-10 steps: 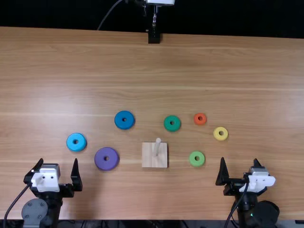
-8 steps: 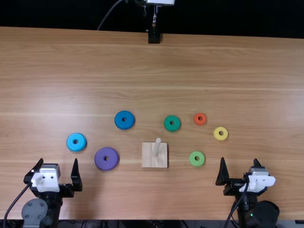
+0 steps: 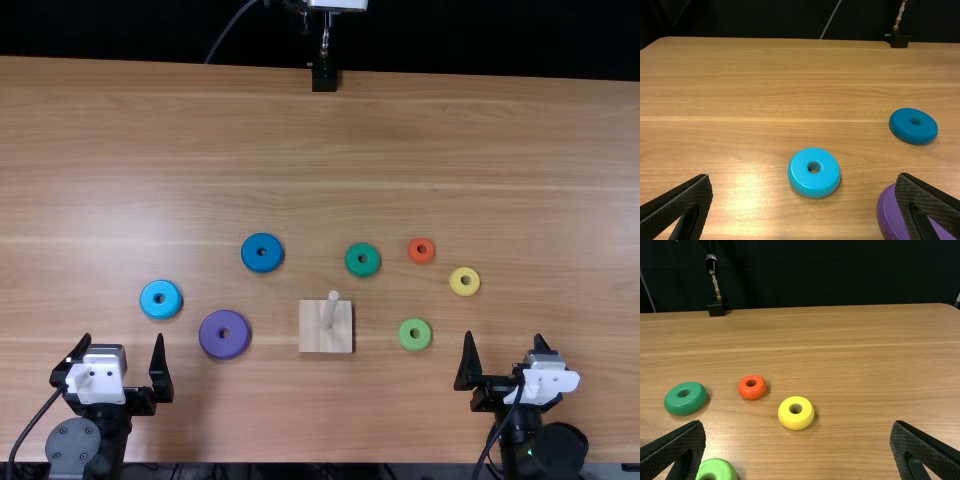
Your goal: Build the Hanoi tower: stack the rings onto the peg from bottom to top in this color order: purple, dark blue, light blue, dark green, light green, yellow, orange.
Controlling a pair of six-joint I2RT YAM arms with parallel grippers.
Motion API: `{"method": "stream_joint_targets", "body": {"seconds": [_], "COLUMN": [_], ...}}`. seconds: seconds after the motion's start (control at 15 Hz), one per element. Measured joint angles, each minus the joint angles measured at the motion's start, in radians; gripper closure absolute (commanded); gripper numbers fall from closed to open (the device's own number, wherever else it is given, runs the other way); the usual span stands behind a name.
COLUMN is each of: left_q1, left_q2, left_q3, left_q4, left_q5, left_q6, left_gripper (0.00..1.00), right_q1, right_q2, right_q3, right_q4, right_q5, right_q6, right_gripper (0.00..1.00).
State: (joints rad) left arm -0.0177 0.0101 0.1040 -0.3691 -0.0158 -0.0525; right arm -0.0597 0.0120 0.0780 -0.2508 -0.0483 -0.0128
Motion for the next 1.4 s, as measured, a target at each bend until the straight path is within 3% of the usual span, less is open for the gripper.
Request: {"method": "stream_joint_targets", "body": {"seconds": [1.0, 1.07, 1.13, 1.27, 1.4], "left_q1": [0.000, 0.000, 0.000, 0.014, 0.048], "left_q2": [0.000, 0.000, 0.000, 0.060, 0.158], "left_q3": [0.000, 0.008, 0.021, 0.082, 0.195], "left_q4": [0.006, 0.005, -0.021, -0.059, -0.060], "left_q5": [0.004, 0.016, 0.049, 0.148, 0.220], "left_q6": [0.000, 0.000, 0.000, 0.000, 0.000], "left_gripper": [0.00, 0.00, 0.00, 0.00, 0.00], "right_q1": [0.000, 0.000, 0.000, 0.000, 0.000], "right_q2": [0.000, 0.000, 0.000, 0.000, 0.000], "right_q3": [0.000, 0.000, 0.000, 0.000, 0.000], "right_q4": [0.000, 0.000, 0.000, 0.000, 0.000], "right_q5": [0.000, 0.000, 0.000, 0.000, 0.000], "right_q6": [0.000, 0.000, 0.000, 0.000, 0.000], "right_gripper": [0.00, 0.00, 0.00, 0.00, 0.00]}}
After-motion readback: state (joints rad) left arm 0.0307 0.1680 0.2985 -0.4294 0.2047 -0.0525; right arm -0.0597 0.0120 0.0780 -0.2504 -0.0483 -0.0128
